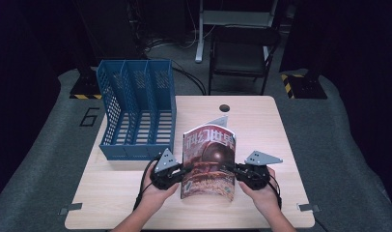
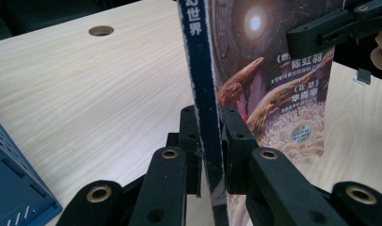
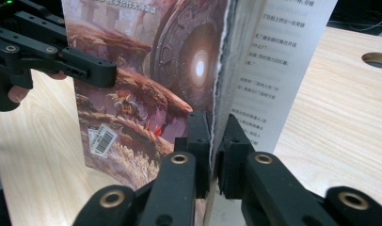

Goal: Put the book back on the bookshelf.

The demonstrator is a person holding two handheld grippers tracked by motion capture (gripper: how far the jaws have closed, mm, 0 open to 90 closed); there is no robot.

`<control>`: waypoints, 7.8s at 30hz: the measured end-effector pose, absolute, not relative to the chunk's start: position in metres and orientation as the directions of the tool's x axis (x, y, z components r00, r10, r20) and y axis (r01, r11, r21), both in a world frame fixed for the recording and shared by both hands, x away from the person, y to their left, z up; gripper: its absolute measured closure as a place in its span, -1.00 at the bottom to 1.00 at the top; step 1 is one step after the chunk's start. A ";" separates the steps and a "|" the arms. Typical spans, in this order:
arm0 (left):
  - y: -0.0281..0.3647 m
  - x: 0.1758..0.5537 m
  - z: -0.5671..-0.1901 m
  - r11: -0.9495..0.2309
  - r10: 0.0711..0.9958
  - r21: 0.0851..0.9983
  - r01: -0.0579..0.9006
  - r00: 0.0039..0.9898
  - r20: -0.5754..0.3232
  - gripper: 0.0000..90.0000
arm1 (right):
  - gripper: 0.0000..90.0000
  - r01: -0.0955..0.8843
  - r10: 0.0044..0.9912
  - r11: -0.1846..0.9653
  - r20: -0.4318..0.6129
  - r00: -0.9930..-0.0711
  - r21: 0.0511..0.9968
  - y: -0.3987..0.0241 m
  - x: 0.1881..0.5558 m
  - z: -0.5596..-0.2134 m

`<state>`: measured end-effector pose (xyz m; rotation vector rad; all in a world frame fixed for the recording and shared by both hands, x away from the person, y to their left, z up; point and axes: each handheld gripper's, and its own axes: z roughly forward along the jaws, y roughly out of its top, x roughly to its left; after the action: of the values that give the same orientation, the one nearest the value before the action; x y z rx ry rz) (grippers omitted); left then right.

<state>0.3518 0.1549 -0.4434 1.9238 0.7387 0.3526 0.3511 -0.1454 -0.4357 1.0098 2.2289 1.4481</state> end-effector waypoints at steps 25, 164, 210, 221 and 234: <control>0.156 0.346 -0.439 -0.289 0.609 0.899 0.330 0.788 -0.093 0.83 | 0.92 0.487 0.650 0.315 0.189 -0.736 0.815 -0.149 0.356 -0.444; 0.160 0.353 -0.347 -0.406 0.551 0.834 0.374 0.828 -0.103 0.03 | 0.30 0.446 0.703 0.163 0.213 -0.679 0.880 -0.158 0.350 -0.447; 0.121 0.367 -0.306 -0.574 0.499 0.753 0.323 0.866 0.010 0.78 | 0.61 0.441 0.709 0.140 0.221 -0.669 0.886 -0.158 0.353 -0.443; 0.116 0.373 -0.300 -0.619 0.503 0.702 0.352 0.864 0.010 0.82 | 0.60 0.444 0.708 0.134 0.228 -0.669 0.886 -0.158 0.353 -0.444; 0.106 0.379 -0.302 -0.632 0.496 0.681 0.371 0.868 -0.012 0.72 | 0.59 0.448 0.706 0.129 0.236 -0.668 0.884 -0.158 0.354 -0.444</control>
<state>0.3785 0.1064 -0.3021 2.3234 0.6229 0.2291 0.3540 -0.1582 -0.4439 1.1366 2.1661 1.5564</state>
